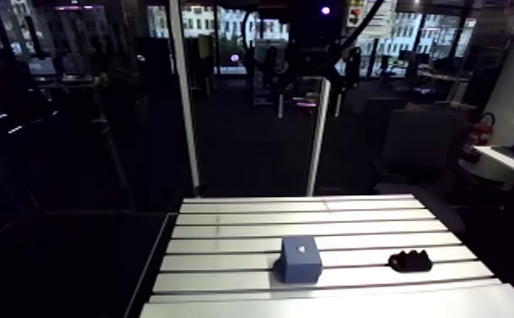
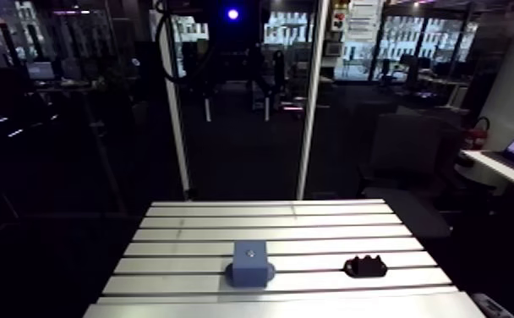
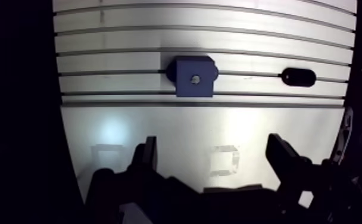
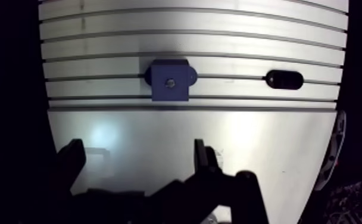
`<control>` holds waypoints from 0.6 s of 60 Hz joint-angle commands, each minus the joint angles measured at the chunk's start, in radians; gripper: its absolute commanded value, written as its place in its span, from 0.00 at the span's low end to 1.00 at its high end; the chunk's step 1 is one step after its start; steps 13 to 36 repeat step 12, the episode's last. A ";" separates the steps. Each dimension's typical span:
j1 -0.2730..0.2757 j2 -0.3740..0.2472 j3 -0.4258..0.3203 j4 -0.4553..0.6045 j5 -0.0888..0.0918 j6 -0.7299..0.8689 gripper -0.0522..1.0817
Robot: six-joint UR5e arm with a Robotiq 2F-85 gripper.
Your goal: Pick up the M10 bolt and insert it into the hex recess until seated.
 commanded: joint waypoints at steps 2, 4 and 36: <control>0.004 -0.004 0.010 -0.005 0.001 0.000 0.05; 0.004 -0.004 0.012 -0.005 0.001 0.000 0.05; 0.004 -0.004 0.014 -0.005 0.000 0.000 0.05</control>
